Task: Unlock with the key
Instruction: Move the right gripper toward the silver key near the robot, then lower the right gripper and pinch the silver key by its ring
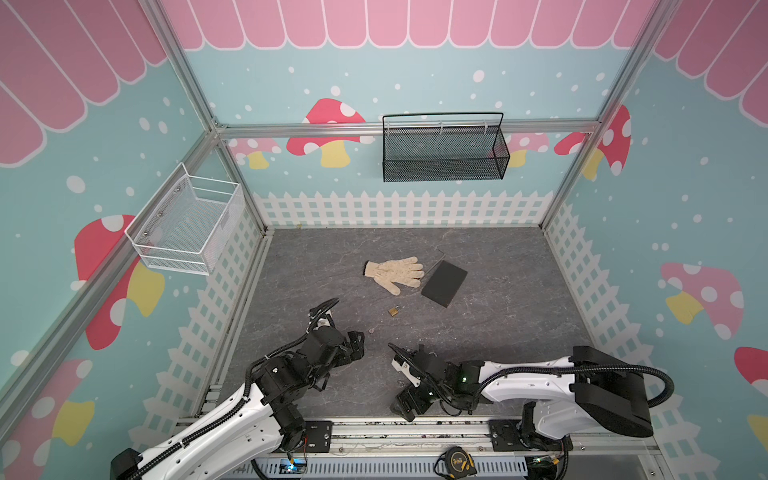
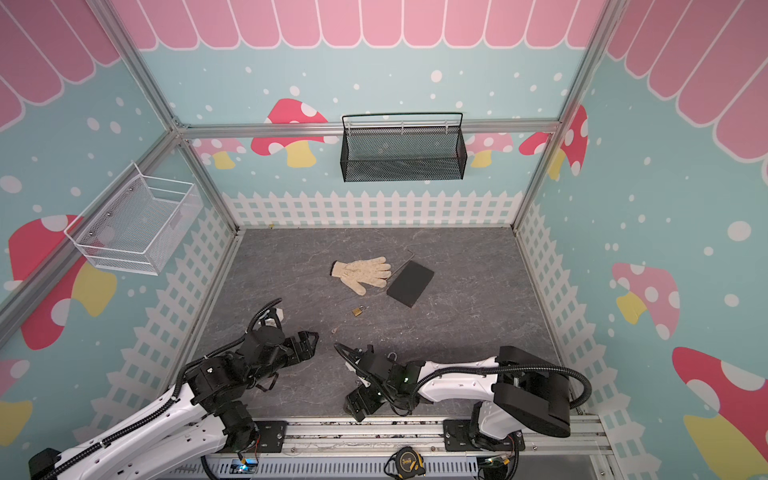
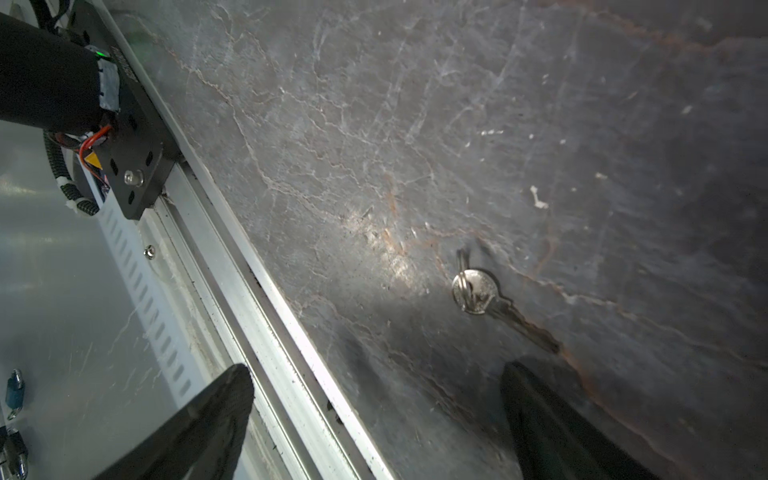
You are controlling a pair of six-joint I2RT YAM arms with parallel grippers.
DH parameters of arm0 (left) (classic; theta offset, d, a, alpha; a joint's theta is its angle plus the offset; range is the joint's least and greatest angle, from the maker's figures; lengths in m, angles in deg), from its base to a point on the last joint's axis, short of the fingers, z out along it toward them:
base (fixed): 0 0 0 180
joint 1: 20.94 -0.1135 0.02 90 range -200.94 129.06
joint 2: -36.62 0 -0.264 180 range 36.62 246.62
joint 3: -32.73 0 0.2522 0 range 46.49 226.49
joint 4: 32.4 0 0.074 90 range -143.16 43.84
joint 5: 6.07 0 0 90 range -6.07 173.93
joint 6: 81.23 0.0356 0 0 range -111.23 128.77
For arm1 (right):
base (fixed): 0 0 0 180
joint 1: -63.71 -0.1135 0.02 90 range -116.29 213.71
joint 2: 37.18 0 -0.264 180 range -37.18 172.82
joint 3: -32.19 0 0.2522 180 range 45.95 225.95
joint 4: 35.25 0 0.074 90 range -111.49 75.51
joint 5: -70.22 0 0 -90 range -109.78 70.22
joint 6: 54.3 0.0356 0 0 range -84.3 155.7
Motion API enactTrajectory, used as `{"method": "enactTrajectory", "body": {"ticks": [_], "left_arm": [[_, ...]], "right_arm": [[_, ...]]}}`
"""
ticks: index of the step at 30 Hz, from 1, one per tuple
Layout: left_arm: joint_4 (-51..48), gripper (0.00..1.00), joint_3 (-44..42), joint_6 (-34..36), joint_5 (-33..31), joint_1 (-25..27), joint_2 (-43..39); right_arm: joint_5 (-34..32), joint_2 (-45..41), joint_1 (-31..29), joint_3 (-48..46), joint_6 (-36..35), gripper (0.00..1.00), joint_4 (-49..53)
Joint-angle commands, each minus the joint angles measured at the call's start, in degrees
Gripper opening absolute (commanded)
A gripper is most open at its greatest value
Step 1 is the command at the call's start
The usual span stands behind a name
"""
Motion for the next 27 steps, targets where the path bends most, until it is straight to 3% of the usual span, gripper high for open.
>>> {"method": "enactTrajectory", "body": {"ticks": [1,6,19,27], "left_arm": [[-1.9,1.0,1.4,0.2,-3.4,0.3,-0.7],[-2.3,1.0,0.9,-1.1,-6.0,0.2,-1.9],[-2.7,1.0,-0.6,-3.5,-11.2,0.2,-4.9],[-2.9,1.0,-0.7,-4.0,-10.4,0.1,-6.4]], "right_arm": [[-2.6,3.1,-0.3,1.9,0.1,0.97,1.9],[-6.6,6.6,-0.1,5.9,-2.0,0.97,5.2],[-7.4,16.4,-0.1,15.7,-11.4,0.97,4.9],[-13.2,11.6,0.9,17.5,-13.4,0.97,12.6]]}}
